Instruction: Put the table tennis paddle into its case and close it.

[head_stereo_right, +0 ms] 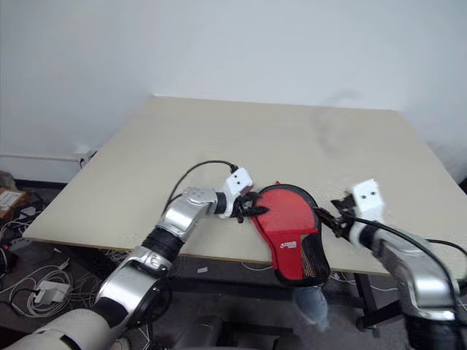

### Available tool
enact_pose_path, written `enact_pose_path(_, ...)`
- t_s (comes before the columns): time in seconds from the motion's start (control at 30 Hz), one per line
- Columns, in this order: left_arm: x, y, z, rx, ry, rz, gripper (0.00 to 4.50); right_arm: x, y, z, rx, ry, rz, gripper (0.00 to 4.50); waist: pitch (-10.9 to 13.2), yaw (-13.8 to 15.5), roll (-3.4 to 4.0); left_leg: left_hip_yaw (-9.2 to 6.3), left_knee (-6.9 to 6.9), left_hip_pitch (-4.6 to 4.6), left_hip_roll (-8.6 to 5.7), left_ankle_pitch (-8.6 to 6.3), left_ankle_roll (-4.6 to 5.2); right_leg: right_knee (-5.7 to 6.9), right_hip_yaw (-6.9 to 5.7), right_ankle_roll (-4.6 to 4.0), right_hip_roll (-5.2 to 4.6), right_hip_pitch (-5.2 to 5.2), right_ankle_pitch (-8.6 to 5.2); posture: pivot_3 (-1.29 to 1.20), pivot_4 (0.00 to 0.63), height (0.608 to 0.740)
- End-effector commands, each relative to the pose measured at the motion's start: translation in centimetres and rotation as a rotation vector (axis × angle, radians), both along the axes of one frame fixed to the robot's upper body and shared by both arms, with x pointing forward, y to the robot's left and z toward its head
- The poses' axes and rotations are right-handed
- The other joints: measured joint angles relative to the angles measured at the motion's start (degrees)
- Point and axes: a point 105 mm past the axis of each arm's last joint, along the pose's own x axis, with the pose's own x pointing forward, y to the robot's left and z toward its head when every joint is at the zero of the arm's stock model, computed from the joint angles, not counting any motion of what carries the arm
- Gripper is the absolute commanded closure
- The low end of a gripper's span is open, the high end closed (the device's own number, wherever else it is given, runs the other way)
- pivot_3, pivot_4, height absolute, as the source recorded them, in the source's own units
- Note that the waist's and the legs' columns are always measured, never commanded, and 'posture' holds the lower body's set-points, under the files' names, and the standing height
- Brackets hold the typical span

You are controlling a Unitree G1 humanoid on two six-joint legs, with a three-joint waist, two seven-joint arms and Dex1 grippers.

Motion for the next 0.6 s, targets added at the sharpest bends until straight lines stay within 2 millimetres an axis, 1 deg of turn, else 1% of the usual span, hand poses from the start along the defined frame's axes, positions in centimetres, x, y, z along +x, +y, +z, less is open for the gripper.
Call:
enact_pose_path(0.03,-0.8,0.9,3.4,-0.074,-0.070,-0.025,2.11,1.5,1.0,0.4,-0.007,-0.050,0.005,1.78,0.0,-0.3,0.02,-0.02,0.00,0.00,-0.02,0.04,0.02,0.01,-0.03,0.01,0.02,0.01,0.00,0.00,0.000,0.715)
enact_pose_path(0.1,-1.3,2.7,3.9,-0.081,-0.079,-0.001,2.11,2.1,2.0,0.2,0.011,-0.045,0.022,1.78,0.0,-0.8,0.05,0.00,-0.01,0.01,-0.17,0.15,0.10,0.04,-0.01,0.01,0.12,0.00,0.01,0.00,0.000,0.715)
enact_pose_path(0.23,-2.5,7.1,2.4,-0.004,-0.078,0.087,2.11,3.1,4.5,-0.1,0.069,-0.044,0.056,1.78,0.0,-2.4,0.09,-0.04,-0.28,0.15,-0.13,0.32,-0.18,0.11,0.00,0.02,0.25,-0.03,0.01,0.00,0.000,0.715)
enact_pose_path(0.37,-3.6,10.5,1.3,0.018,-0.045,0.182,2.11,3.4,6.8,-0.6,0.065,-0.039,0.112,1.78,0.0,-2.6,0.13,-0.06,-0.50,0.20,0.00,0.45,-0.37,0.15,-0.01,0.02,0.39,-0.14,0.00,0.00,0.000,0.715)
enact_pose_path(0.43,-3.7,12.0,0.5,0.011,0.031,0.256,2.11,3.5,7.8,-0.3,0.076,-0.047,0.143,1.78,0.1,-2.5,0.16,-0.09,-0.50,0.20,0.01,0.46,-0.39,0.16,-0.06,0.02,0.39,-0.13,0.00,0.00,0.000,0.715)
enact_pose_path(0.47,-3.5,12.6,0.4,0.001,0.043,0.289,2.11,3.6,8.2,-0.1,0.084,-0.053,0.152,1.78,0.1,-2.5,0.16,-0.09,-0.50,0.20,0.02,0.46,-0.40,0.17,-0.07,0.02,0.37,-0.13,0.00,0.00,0.000,0.715)
enact_pose_path(0.53,-3.1,13.4,0.3,-0.003,0.045,0.330,2.11,3.8,8.6,0.3,0.096,-0.063,0.162,1.78,0.1,-2.4,0.16,-0.13,-0.50,0.20,0.03,0.35,-0.61,0.17,-0.12,0.02,0.33,-0.12,0.00,0.00,0.000,0.715)
enact_pose_path(0.6,-2.6,14.4,0.3,0.006,0.027,0.368,2.11,4.0,9.1,0.6,0.100,-0.073,0.168,1.78,0.1,-2.5,0.16,-0.12,-0.50,0.20,-0.04,0.35,-0.62,0.17,-0.11,0.02,0.32,-0.12,0.00,0.00,0.000,0.715)
